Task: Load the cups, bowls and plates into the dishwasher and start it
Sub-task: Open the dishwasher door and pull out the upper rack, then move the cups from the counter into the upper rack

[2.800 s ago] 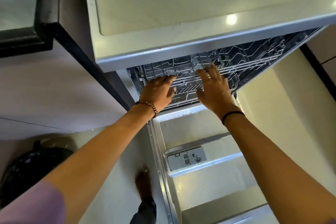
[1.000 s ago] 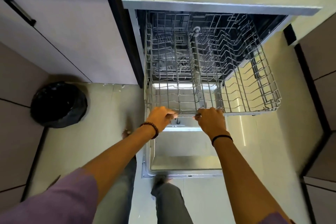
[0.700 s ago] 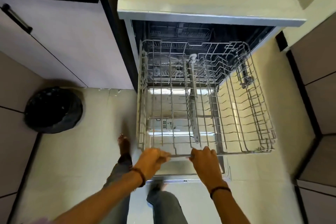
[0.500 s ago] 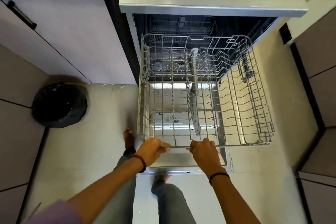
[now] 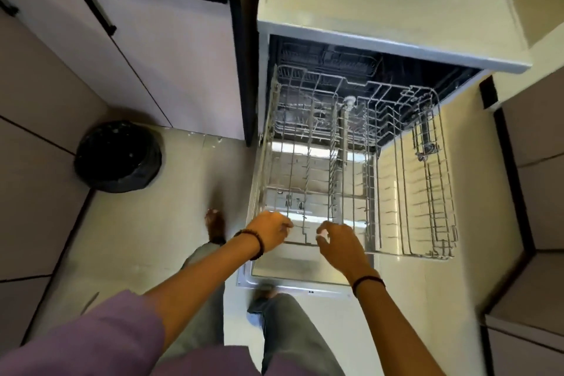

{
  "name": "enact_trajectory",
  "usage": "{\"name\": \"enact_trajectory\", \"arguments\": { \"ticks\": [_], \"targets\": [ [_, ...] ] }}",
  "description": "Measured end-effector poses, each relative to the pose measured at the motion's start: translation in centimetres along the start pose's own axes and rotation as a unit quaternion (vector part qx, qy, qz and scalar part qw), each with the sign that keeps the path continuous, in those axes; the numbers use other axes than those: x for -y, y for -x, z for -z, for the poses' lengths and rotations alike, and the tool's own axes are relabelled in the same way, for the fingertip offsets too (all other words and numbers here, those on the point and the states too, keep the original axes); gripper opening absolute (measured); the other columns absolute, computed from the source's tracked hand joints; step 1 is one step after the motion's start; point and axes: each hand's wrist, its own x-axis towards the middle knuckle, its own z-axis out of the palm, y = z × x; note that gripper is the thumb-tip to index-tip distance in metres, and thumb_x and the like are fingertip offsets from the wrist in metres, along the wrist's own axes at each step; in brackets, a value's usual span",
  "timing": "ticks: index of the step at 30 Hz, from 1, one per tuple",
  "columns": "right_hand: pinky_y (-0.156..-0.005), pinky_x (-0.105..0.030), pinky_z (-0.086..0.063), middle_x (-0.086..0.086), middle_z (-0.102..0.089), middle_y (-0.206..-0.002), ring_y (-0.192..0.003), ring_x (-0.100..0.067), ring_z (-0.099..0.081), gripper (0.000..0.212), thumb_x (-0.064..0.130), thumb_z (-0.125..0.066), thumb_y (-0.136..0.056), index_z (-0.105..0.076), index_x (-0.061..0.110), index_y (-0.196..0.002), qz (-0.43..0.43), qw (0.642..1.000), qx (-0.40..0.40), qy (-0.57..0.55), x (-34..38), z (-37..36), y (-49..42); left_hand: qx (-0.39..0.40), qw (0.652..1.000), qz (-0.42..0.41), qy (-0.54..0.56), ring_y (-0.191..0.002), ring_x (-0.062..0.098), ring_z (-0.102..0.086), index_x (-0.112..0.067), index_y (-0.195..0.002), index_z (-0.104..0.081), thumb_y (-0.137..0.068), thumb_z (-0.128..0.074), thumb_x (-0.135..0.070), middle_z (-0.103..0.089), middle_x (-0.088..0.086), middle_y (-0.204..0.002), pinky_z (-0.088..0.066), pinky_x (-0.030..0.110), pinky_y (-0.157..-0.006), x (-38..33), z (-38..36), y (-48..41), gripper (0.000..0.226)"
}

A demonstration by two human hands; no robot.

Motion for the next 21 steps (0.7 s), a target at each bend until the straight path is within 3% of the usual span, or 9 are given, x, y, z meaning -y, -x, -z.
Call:
{"name": "enact_trajectory", "arguments": {
  "ticks": [4, 8, 12, 16, 19, 21],
  "targets": [
    [-0.082, -0.034, -0.051, -0.007, -0.071, -0.101, -0.098, -0.023, -0.062, 0.021, 0.029, -0.058, -0.097, -0.069, 0.013, -0.105, 0.066, 0.996, -0.048, -0.031, 5.4, 1.7, -2.0, -0.083, 0.994, -0.005, 0.067, -0.106, 0.024, -0.062, -0.012, -0.122, -0.063, -0.098, -0.048, -0.013, -0.067, 0.011, -0.117, -0.049, 0.032, -0.097, -0.2, 4.9, 0.2, 0.029],
    [-0.082, -0.041, -0.054, -0.007, -0.071, -0.102, -0.096, -0.026, -0.065, 0.026, 0.034, -0.057, -0.098, -0.069, 0.011, -0.105, 0.117, 0.989, -0.08, -0.052, 12.0, 4.1, -4.5, -0.155, 0.981, -0.012, 0.116, -0.107, 0.022, -0.062, -0.011, -0.122, -0.064, -0.096, -0.051, -0.011, -0.067, 0.008, -0.119, -0.048, 0.028, -0.096, 0.9, 11.4, 0.0, 0.029],
    [-0.083, -0.037, -0.053, -0.006, -0.071, -0.103, -0.096, -0.022, -0.065, 0.02, 0.027, -0.057, -0.099, -0.07, 0.013, -0.106, 0.146, 0.982, -0.111, -0.051, 19.5, 6.4, -8.0, -0.2, 0.971, -0.034, 0.126, -0.107, 0.022, -0.062, -0.012, -0.12, -0.065, -0.095, -0.053, -0.014, -0.067, 0.008, -0.118, -0.048, 0.032, -0.097, 3.4, 18.8, -0.3, 0.028],
    [-0.079, -0.024, -0.05, -0.007, -0.073, -0.102, -0.093, -0.022, -0.067, 0.02, 0.027, -0.06, -0.098, -0.07, 0.013, -0.108, 0.167, 0.973, -0.143, -0.071, 28.4, 8.3, -11.8, -0.236, 0.959, -0.049, 0.147, -0.101, 0.025, -0.063, -0.012, -0.115, -0.066, -0.095, -0.054, -0.017, -0.069, 0.009, -0.111, -0.051, 0.038, -0.092, 7.5, 27.0, -0.1, 0.024],
    [-0.076, -0.03, -0.054, -0.005, -0.073, -0.093, -0.082, -0.018, -0.065, 0.017, 0.028, -0.061, -0.097, -0.071, 0.016, -0.103, 0.19, 0.963, -0.178, -0.072, 34.6, 9.5, -14.7, -0.255, 0.956, -0.07, 0.128, -0.1, 0.026, -0.064, -0.012, -0.114, -0.067, -0.095, -0.054, -0.018, -0.07, 0.01, -0.11, -0.052, 0.038, -0.089, 10.4, 32.9, -0.3, 0.024],
    [-0.071, -0.016, -0.05, -0.005, -0.073, -0.089, -0.076, -0.014, -0.061, 0.015, 0.026, -0.063, -0.096, -0.071, 0.014, -0.099, 0.197, 0.956, -0.203, -0.081, 38.7, 10.3, -16.3, -0.263, 0.956, -0.074, 0.11, -0.098, 0.028, -0.064, -0.013, -0.113, -0.067, -0.094, -0.054, -0.018, -0.07, 0.01, -0.108, -0.052, 0.039, -0.084, 12.3, 37.0, -0.5, 0.023]
  ]
}}
